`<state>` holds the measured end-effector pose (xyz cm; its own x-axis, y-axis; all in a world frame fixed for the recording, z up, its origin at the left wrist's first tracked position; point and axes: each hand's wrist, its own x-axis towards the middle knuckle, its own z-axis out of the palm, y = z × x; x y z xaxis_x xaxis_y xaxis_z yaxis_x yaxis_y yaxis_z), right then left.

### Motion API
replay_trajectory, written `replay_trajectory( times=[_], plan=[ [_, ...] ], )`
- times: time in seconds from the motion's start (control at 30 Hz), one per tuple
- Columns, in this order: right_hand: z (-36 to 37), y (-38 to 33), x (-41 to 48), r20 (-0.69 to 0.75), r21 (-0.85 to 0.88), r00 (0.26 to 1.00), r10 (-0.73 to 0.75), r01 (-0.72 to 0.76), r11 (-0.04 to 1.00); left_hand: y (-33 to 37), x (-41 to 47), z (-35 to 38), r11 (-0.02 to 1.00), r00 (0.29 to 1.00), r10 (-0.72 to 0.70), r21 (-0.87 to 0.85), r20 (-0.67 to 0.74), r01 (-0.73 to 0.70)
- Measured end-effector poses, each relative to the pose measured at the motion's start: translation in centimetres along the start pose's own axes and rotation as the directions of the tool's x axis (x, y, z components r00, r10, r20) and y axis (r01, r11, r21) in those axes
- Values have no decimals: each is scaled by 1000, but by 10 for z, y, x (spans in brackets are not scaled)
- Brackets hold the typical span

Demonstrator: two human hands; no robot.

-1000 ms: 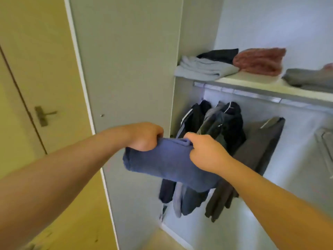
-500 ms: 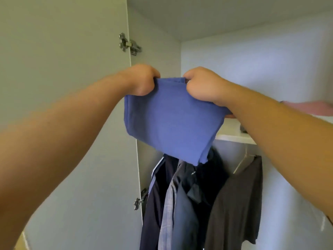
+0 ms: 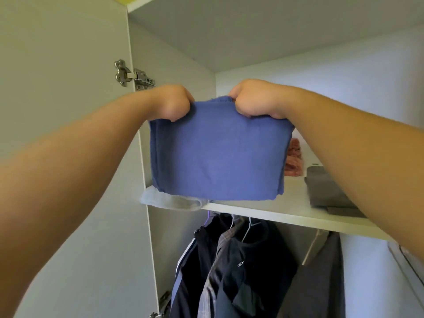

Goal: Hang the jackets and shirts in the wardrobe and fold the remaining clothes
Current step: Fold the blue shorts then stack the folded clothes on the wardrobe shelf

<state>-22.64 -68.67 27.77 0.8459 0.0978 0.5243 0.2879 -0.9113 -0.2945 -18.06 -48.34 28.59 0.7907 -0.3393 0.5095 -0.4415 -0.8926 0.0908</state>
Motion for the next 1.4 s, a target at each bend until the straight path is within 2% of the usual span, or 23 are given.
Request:
replay_trajectory(
  times=[0.13, 0.3, 0.43, 0.5, 0.6, 0.7, 0.8, 1.07, 1.17, 1.27, 1.3, 1.33, 1.4],
  plan=[
    [-1, 4, 24, 82, -32, 996, 44, -42, 999, -8, 23, 0, 999, 993, -34, -3, 111, 35],
    [28, 9, 76, 188, -80, 979, 75, -60, 995, -26, 65, 5, 961, 975, -128, 267, 183, 76],
    [69, 16, 118, 254, -120, 962, 103, -74, 990, -44, 80, 26, 948, 951, -187, 300, 247, 109],
    [81, 18, 132, 288, -152, 950, 120, -78, 985, -50, 83, 39, 966, 937, -219, 199, 273, 168],
    [78, 25, 142, 317, -129, 941, 119, -81, 988, -50, 79, 40, 960, 932, -241, -77, 270, 271],
    [60, 33, 144, 274, -85, 957, 95, -74, 994, -40, 74, 26, 870, 922, -253, -348, 295, 350],
    [39, 41, 139, 234, -114, 968, 86, -60, 992, -21, 69, 19, 760, 898, -169, -526, 405, 381],
    [-7, 66, 129, 101, -100, 992, 73, -63, 993, 26, 62, 13, 536, 861, 99, -756, 499, 377],
    [12, 61, 141, 109, -100, 993, 33, -22, 995, 15, 59, 27, 497, 866, 53, -766, 496, 408],
    [57, 48, 163, 180, -196, 982, -50, 85, 977, -15, 52, 53, 452, 825, -43, -726, 564, 519],
    [78, 44, 173, 208, -222, 975, -73, 120, 968, -27, 51, 64, 472, 801, -92, -682, 592, 559],
    [101, 39, 182, 242, -238, 966, -91, 150, 960, -39, 51, 77, 539, 786, -161, -614, 597, 577],
    [152, 30, 195, 300, -259, 948, -107, 189, 947, -60, 49, 98, 761, 796, -308, -367, 522, 535]
  ],
)
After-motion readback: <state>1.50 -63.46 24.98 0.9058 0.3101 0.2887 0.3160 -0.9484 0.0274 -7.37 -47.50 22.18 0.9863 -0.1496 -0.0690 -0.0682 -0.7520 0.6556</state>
